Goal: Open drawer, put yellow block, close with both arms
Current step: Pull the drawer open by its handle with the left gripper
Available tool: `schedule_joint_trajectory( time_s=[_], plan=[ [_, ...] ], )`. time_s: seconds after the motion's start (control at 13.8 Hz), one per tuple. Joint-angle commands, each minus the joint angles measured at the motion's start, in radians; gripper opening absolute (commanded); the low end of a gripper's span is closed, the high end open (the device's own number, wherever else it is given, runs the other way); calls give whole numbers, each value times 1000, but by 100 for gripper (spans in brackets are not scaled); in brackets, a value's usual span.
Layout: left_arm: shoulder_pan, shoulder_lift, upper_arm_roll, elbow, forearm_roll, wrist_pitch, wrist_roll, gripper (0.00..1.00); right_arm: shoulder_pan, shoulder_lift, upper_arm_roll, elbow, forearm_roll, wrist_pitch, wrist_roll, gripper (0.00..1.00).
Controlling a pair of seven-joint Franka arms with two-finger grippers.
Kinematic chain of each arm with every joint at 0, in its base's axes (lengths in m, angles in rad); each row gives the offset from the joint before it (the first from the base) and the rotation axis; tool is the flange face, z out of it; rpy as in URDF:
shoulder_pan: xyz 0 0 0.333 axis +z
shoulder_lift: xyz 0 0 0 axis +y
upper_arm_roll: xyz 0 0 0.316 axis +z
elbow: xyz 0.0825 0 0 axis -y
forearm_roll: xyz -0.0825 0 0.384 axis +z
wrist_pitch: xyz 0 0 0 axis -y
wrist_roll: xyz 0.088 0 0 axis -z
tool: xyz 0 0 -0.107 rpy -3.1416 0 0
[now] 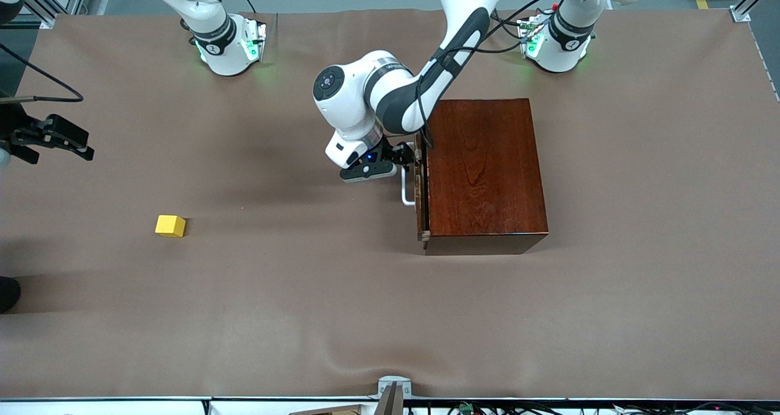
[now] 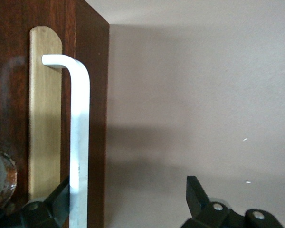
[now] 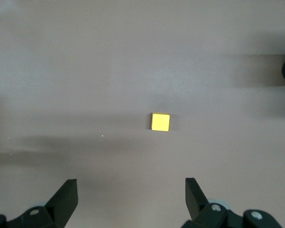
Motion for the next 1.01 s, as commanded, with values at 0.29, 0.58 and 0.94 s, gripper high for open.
schedule_joint_trajectory(
  time_s=[0.29, 0.58, 0.94],
  plan=[
    [-6, 26, -23, 39, -20, 137, -91, 100, -16, 10, 10, 8, 0, 2, -13, 100],
    [-11, 28, -37, 41, -20, 204, -101, 100, -16, 10, 10, 8, 1, 2, -13, 100],
    [-12, 29, -40, 41, -21, 293, -118, 100, -16, 10, 10, 8, 1, 1, -13, 100]
  ],
)
